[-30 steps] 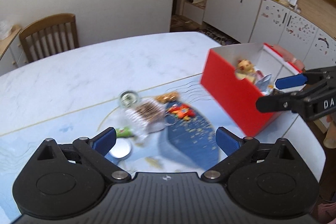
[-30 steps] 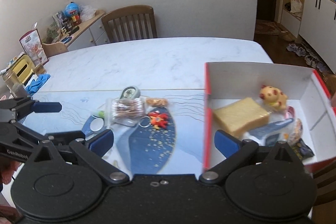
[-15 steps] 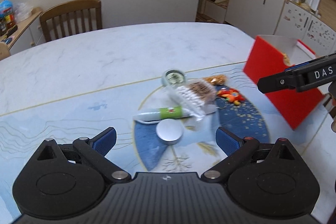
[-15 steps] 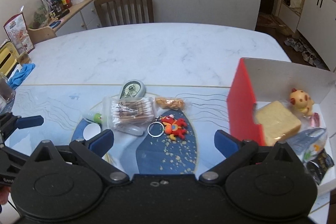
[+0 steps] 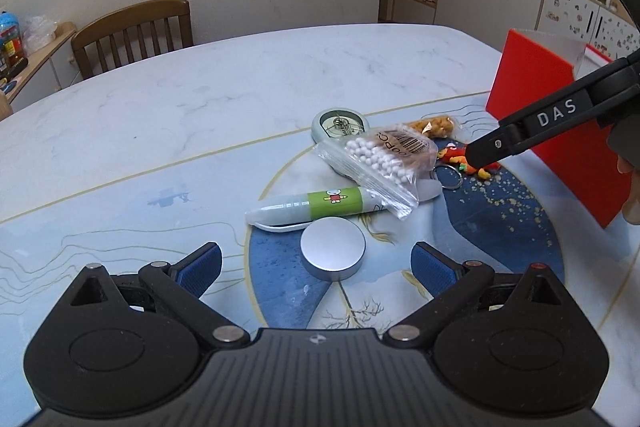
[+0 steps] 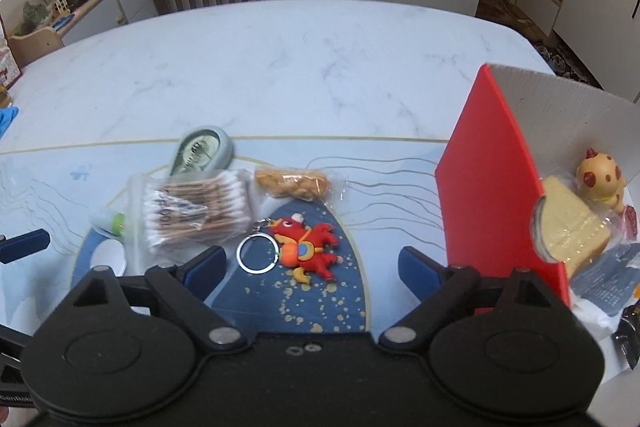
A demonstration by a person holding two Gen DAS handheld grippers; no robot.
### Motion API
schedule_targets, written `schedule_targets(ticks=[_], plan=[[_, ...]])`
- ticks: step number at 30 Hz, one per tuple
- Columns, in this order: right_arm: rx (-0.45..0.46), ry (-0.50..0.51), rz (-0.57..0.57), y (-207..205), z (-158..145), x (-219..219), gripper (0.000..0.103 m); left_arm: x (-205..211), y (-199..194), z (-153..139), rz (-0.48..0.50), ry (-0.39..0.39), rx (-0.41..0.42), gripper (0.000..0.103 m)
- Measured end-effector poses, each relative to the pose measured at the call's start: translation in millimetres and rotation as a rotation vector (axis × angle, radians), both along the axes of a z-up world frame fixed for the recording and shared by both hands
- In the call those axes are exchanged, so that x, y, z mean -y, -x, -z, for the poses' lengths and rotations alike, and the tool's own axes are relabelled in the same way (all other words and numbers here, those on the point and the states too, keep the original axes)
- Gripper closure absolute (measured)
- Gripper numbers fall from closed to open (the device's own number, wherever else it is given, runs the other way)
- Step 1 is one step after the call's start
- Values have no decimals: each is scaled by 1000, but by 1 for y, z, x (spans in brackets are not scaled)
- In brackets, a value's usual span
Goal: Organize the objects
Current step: 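Grasp the silver round tin with left tool while right tool grasps the red dragon keychain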
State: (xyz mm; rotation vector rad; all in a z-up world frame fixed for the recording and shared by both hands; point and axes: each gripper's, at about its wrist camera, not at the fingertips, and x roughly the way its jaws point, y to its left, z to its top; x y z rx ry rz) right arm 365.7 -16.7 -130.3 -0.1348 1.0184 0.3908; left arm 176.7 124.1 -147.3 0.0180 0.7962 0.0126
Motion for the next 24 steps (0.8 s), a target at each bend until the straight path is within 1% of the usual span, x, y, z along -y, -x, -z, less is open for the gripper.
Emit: schedule_targets(ticks=[2, 9, 14, 16, 17, 21, 24], plan=[[-7, 7, 1, -2, 5, 0, 15, 3, -3, 3, -2, -15, -1, 2], [-12, 18, 0, -7, 12, -1, 21, 8, -10, 12, -11, -27, -3, 2], [-22, 18, -2, -10, 16, -1, 29, 11, -12, 14, -26, -23, -4, 3], [-26, 19, -4, -11, 18, -2, 31, 13, -12, 14, -25, -26, 2, 5], [-25, 21, -5, -12, 19, -2, 33, 14, -12, 15, -22, -28, 1, 8], [-11, 31, -12, -12, 21, -5, 36, 15, -12, 14, -30, -31, 1, 20], [1, 36, -13, -11, 21, -7, 40, 17, -12, 14, -36, -29, -4, 21]])
